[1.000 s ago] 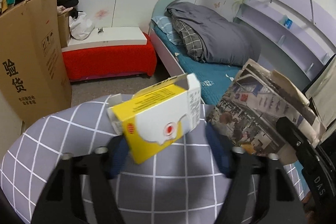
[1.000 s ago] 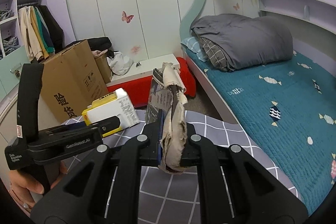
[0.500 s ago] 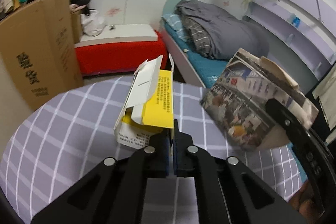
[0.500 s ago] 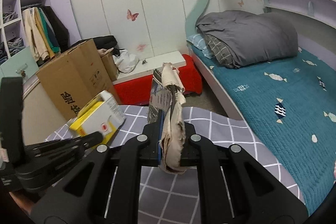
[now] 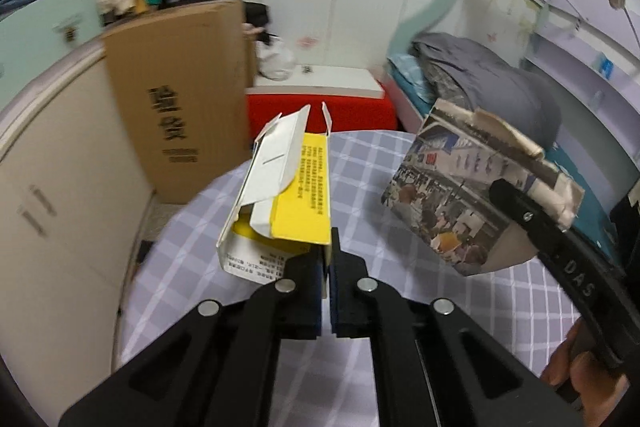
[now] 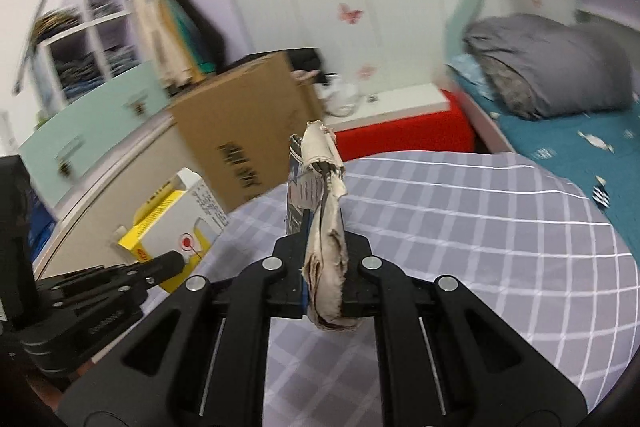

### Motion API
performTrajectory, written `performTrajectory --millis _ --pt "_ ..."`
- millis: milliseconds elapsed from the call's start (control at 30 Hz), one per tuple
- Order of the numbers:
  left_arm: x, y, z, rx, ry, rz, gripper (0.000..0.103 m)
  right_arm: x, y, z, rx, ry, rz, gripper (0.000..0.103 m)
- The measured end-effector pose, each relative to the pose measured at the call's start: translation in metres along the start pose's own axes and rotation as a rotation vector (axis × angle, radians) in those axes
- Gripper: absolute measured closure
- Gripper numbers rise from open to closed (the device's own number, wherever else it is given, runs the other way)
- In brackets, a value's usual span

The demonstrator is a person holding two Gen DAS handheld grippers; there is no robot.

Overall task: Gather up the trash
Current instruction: 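Carry both items over the wastebasket and open the right tool to drop the bundle, then open the left tool over the wastebasket to drop the yellow box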

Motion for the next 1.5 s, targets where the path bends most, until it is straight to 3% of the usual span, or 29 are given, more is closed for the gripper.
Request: performTrajectory --millis 200,433,667,967,1033,1067,1100,1133,1300,1500 --pt "-0.061 0.069 -0.052 -0.085 -0.033 0.055 0.101 -0.016 0.091 -0.027 -0.112 0.027 0.093 0.094" --pt "-0.106 0.143 -0.109 -0.185 -0.057 0.135 0.100 -0.017 0.187 -0.065 -0.217 0.095 0.225 0.094" --pt "-0.121 0.224 -0.165 -0.312 -0.027 0.211 0.100 0.003 0.277 -0.111 -0.327 0.192 0.308 0.094" --pt "-0.111 0.315 -0.220 -0.463 0.034 0.315 0.100 0.055 0.343 -0.165 -0.393 0.306 0.352 0.094" --pt "-0.106 0.330 -0.231 -0.483 0.054 0.343 0.100 0.068 0.355 -0.174 -0.398 0.312 0.340 0.089" --pt "-0.104 0.337 -0.237 -0.492 0.064 0.350 0.100 0.080 0.360 -0.181 -0.397 0.330 0.323 0.072" --pt "-0.099 0.346 -0.243 -0.503 0.083 0.360 0.100 0.090 0.362 -0.186 -0.393 0.357 0.314 0.039" --pt "-0.095 0.351 -0.247 -0.512 0.098 0.359 0.100 0.103 0.364 -0.195 -0.385 0.391 0.312 0.035" --pt "-0.075 0.366 -0.265 -0.538 0.156 0.332 0.100 0.126 0.365 -0.218 -0.418 0.445 0.247 0.035" --pt "-0.060 0.362 -0.270 -0.533 0.184 0.301 0.100 0.126 0.362 -0.221 -0.443 0.431 0.210 0.033"
Point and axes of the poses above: each gripper's, at about its wrist camera, not at the fingertips, and x roughly the way its jaws point, y to its left, z to its top, the point moved 2 cm from there along x, roughly the way its jaws point, and after that the axes turned 10 degrees about y, right-handed, at the moved point
